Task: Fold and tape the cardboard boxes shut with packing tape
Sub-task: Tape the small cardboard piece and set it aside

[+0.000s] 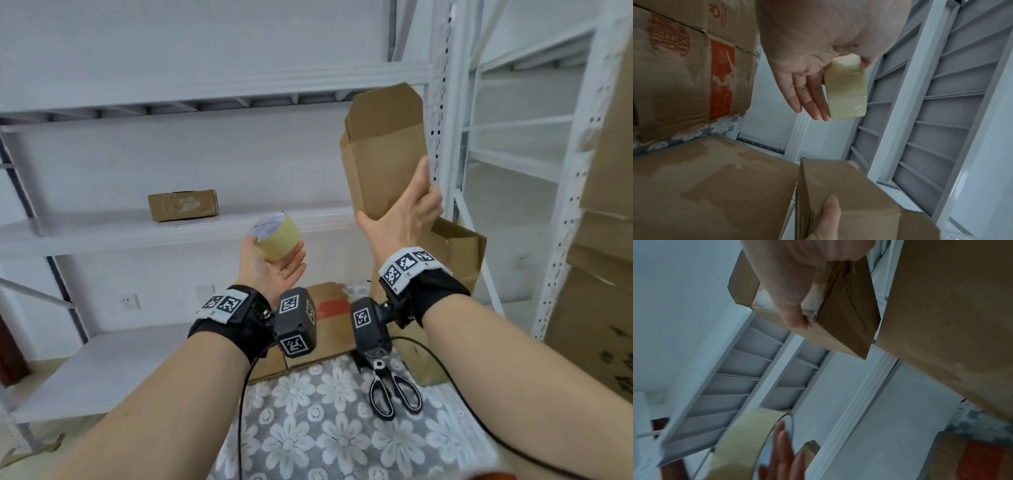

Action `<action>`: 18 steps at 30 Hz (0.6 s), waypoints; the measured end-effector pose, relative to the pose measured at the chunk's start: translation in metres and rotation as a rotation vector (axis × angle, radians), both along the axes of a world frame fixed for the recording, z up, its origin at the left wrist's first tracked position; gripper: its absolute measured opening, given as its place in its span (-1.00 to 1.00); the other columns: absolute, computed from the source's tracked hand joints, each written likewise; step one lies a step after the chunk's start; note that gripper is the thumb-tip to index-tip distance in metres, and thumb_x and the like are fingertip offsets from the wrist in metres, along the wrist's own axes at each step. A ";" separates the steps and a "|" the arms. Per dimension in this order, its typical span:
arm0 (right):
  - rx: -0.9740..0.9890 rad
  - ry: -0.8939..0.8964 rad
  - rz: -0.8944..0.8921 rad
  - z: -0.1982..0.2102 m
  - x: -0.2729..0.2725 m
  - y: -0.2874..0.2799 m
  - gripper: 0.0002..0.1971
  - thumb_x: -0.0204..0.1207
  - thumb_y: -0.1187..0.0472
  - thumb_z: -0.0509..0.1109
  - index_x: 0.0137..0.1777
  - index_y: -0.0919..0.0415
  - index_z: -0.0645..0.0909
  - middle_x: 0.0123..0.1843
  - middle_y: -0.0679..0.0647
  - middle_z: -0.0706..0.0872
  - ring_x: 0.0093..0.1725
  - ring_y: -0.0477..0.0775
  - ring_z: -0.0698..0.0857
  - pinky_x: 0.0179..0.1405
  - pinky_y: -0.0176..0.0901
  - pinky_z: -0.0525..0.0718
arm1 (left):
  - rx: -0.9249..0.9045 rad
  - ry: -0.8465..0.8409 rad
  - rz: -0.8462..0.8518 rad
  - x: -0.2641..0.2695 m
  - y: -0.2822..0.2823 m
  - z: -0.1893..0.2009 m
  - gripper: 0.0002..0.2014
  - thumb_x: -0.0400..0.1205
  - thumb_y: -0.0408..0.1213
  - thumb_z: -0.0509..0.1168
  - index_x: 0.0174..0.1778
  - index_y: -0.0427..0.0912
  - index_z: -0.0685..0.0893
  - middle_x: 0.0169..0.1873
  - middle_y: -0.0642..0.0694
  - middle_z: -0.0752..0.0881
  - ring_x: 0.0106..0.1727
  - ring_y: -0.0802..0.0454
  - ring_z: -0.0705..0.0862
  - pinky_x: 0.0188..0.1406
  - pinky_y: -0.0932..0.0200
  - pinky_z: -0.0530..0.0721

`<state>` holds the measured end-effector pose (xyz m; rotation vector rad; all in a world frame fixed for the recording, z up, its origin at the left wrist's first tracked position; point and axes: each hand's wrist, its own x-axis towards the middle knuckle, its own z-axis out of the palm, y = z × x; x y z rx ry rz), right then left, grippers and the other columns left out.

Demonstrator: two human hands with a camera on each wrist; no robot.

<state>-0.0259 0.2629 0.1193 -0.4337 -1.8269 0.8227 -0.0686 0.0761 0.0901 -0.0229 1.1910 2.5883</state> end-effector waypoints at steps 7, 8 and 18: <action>0.048 -0.058 -0.164 0.006 -0.039 0.028 0.19 0.17 -0.06 0.61 0.67 0.05 -0.11 0.52 0.34 0.20 0.48 0.36 0.26 0.50 0.29 0.24 | 0.036 -0.051 -0.020 -0.022 0.016 -0.006 -0.38 0.66 0.13 0.06 0.40 -0.35 0.48 -0.02 -0.27 0.78 0.05 -0.15 0.72 0.26 -0.04 0.61; 0.048 -0.040 -0.171 0.009 -0.044 0.031 0.18 0.18 -0.07 0.60 0.68 0.06 -0.09 0.51 0.34 0.21 0.48 0.36 0.27 0.50 0.28 0.24 | 0.035 -0.061 -0.025 -0.025 0.019 -0.007 -0.39 0.66 0.13 0.06 0.37 -0.35 0.49 -0.01 -0.27 0.78 0.05 -0.15 0.72 0.28 -0.04 0.60; -0.041 0.026 -0.315 0.015 -0.066 0.074 0.14 0.16 -0.15 0.56 0.67 0.04 -0.01 0.54 0.32 0.21 0.46 0.34 0.30 0.45 0.27 0.30 | -0.016 -0.158 -0.076 -0.052 0.042 -0.041 -0.43 0.64 0.13 0.08 0.19 -0.38 0.55 -0.12 -0.27 0.80 0.00 -0.12 0.71 0.19 -0.01 0.63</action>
